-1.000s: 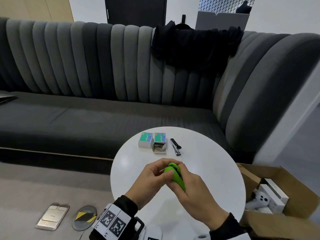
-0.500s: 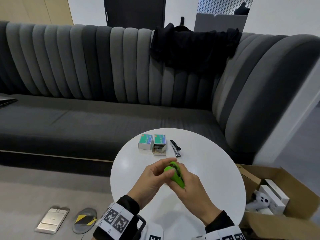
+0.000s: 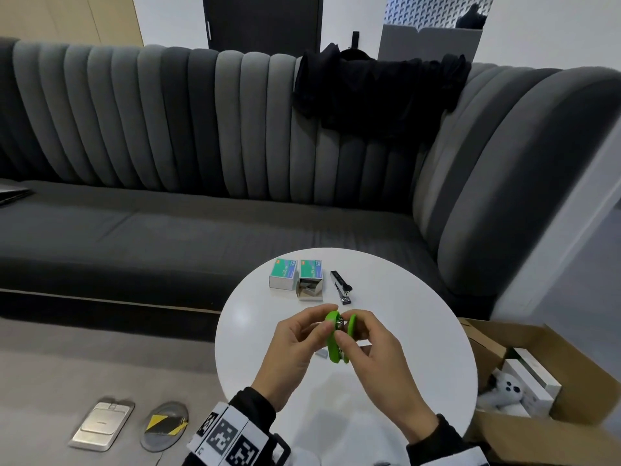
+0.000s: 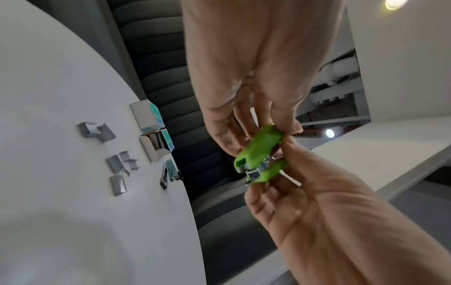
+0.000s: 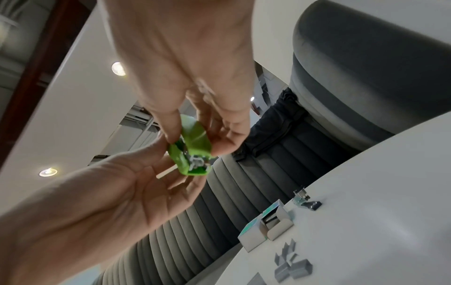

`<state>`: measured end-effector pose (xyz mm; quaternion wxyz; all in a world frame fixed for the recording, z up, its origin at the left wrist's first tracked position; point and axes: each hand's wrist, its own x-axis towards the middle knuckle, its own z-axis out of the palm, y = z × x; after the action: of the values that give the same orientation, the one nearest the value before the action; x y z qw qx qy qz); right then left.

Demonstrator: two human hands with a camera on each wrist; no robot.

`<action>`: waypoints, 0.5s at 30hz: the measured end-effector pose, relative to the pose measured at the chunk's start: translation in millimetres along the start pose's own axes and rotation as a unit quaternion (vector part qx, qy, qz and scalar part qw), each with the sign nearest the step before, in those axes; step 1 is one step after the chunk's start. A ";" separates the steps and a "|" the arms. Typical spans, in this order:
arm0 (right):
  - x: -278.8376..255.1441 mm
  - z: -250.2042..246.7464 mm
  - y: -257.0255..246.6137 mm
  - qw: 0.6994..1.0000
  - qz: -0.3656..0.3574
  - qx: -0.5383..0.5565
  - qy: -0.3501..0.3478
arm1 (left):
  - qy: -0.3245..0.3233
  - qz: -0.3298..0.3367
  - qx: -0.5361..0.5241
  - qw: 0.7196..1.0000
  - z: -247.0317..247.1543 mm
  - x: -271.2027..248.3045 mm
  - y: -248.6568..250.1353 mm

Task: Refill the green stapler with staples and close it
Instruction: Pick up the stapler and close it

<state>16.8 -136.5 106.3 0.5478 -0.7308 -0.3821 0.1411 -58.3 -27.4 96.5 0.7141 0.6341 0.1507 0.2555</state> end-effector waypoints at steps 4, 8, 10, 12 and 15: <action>-1.3 0.6 1.5 1.000 0.010 0.013 -0.012 | -0.009 0.008 0.023 1.000 3.2 -3.2 -1.9; -2.0 1.2 2.7 1.000 0.010 0.015 -0.003 | -0.005 0.012 0.047 0.999 6.5 -4.6 -5.5; -2.2 2.6 3.5 1.000 0.008 0.006 0.004 | -0.001 0.011 0.053 0.999 7.9 -4.2 -6.3; -1.4 4.9 4.8 1.000 0.004 0.002 0.018 | 0.002 0.011 0.055 0.998 9.8 -3.0 -5.1; -0.6 10.2 5.9 0.999 0.003 0.017 0.043 | 0.003 0.013 0.050 0.999 11.5 -1.3 -1.2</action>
<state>12.4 -130.5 97.2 0.5754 -0.7280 -0.3537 0.1176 -52.9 -37.7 96.9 0.6774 0.6703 0.1577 0.2589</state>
